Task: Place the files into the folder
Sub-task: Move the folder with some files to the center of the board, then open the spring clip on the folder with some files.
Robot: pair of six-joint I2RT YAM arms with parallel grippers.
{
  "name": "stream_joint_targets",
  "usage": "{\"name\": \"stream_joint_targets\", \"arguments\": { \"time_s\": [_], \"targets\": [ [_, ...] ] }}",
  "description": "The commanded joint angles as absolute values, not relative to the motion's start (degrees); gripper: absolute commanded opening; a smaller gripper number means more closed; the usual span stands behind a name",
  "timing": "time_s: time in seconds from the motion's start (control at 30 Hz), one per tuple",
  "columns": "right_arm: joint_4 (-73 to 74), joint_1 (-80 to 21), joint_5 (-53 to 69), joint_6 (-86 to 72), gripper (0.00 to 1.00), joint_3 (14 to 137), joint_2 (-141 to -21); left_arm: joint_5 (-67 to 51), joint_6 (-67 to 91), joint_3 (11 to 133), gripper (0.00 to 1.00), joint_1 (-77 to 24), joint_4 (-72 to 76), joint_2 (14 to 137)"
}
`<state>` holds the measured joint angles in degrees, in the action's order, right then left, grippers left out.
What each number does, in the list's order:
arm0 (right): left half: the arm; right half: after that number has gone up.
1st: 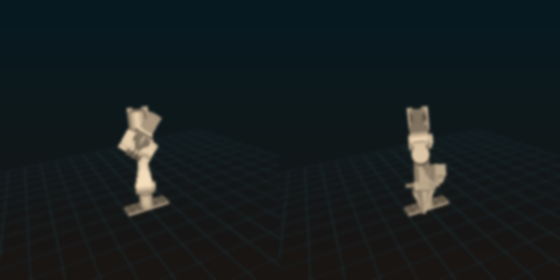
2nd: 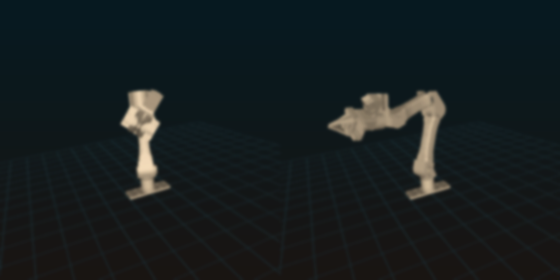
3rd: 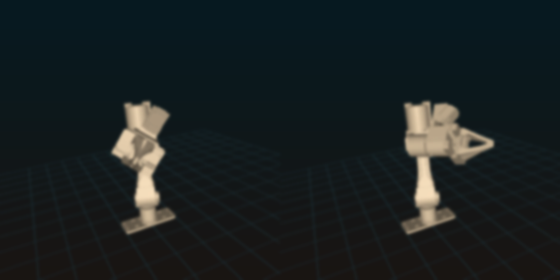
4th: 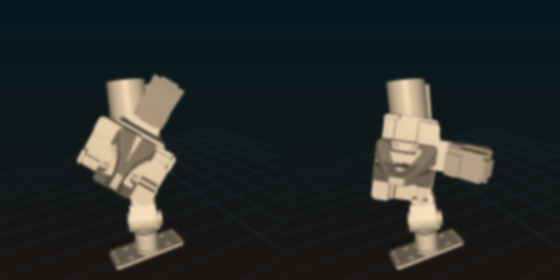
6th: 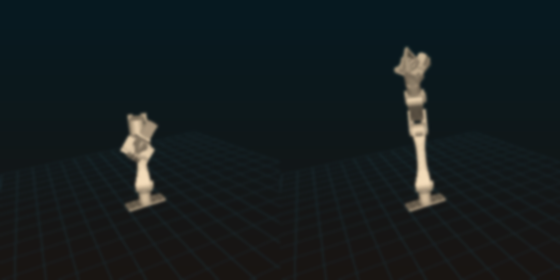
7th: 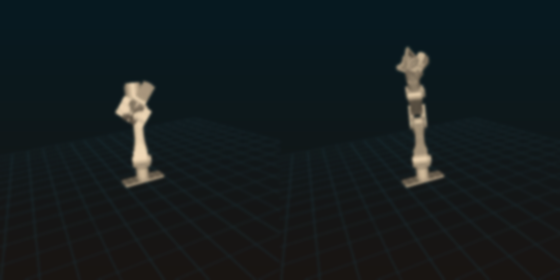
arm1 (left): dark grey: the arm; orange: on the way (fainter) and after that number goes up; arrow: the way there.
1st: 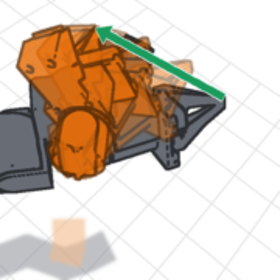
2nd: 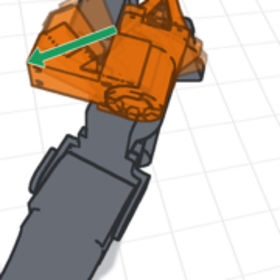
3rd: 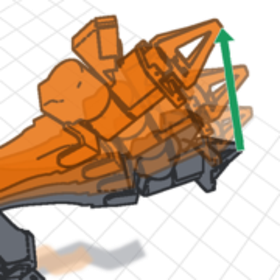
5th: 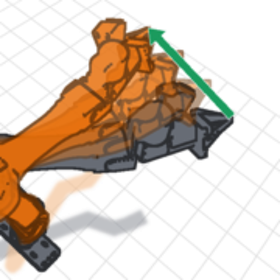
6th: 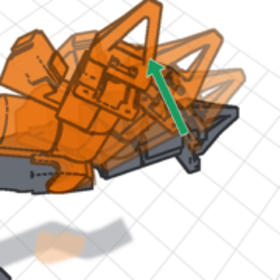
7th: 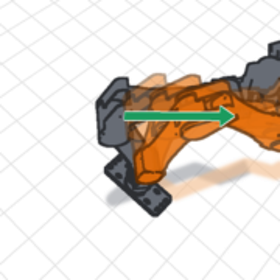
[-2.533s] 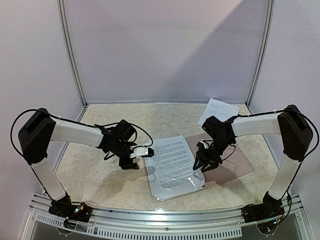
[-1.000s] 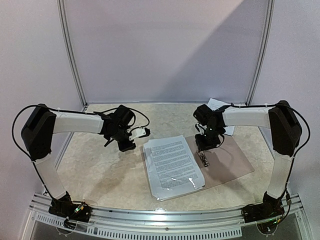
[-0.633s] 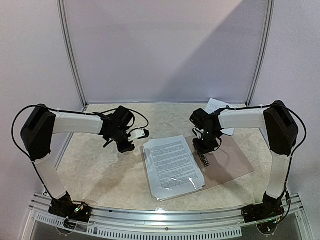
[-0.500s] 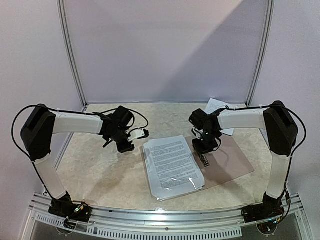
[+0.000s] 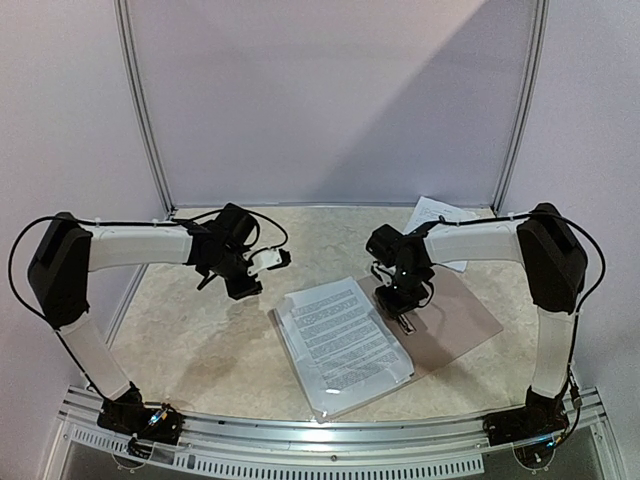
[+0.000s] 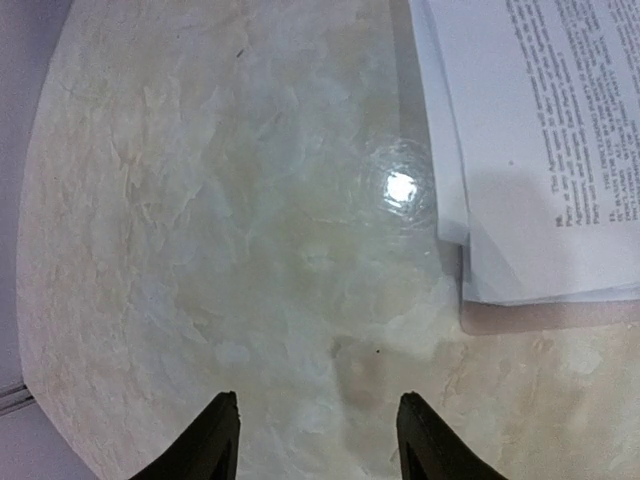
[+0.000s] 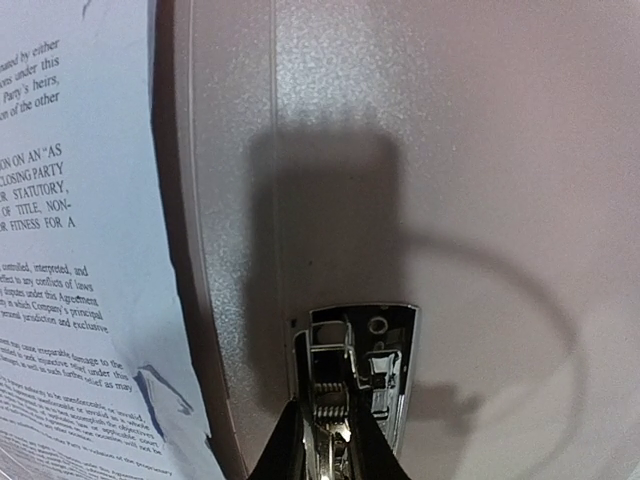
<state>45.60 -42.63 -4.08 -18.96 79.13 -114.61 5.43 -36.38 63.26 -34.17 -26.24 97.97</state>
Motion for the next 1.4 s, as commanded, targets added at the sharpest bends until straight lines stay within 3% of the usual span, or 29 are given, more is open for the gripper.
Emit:
{"name": "stream_joint_targets", "arguments": {
  "time_s": [0.0, 0.27, 0.53, 0.77, 0.97, 1.13, 1.37],
  "targets": [
    [45.03, -47.01, -0.7, -13.77, 0.08, 81.81, -117.71, 5.15, -36.3, 63.25, 0.56, -33.06, -29.74, 94.35],
    [44.34, -52.37, 5.94, -9.56, 0.09, 88.85, -123.1, 2.36, -35.38, 64.03, 0.58, -33.2, -33.12, 90.05],
    [44.61, -52.31, 3.49, -12.38, 0.34, 91.68, -121.72, 0.51, -35.34, 68.3, 0.58, -39.63, -33.17, 93.79],
    [42.84, -50.43, 1.08, -19.15, 0.45, 88.01, -113.25, 0.44, -35.74, 76.93, 0.55, -42.95, -29.03, 103.59],
    [39.35, -47.45, 7.08, -30.33, 0.4, 74.21, -103.78, -2.35, -34.46, 79.62, 0.48, -44.21, -24.34, 110.39],
    [32.55, -45.58, 16.0, -37.7, 0.33, 62.3, -98.71, 1.99, -36.11, 70.82, 0.46, -45.17, -13.81, 110.21],
    [26.48, -43.82, 19.95, -40.48, 0.24, 56.6, -97.15, 1.6, -35.88, 68.09, 0.46, -46.11, -12.76, 110.82]
  ]
}}
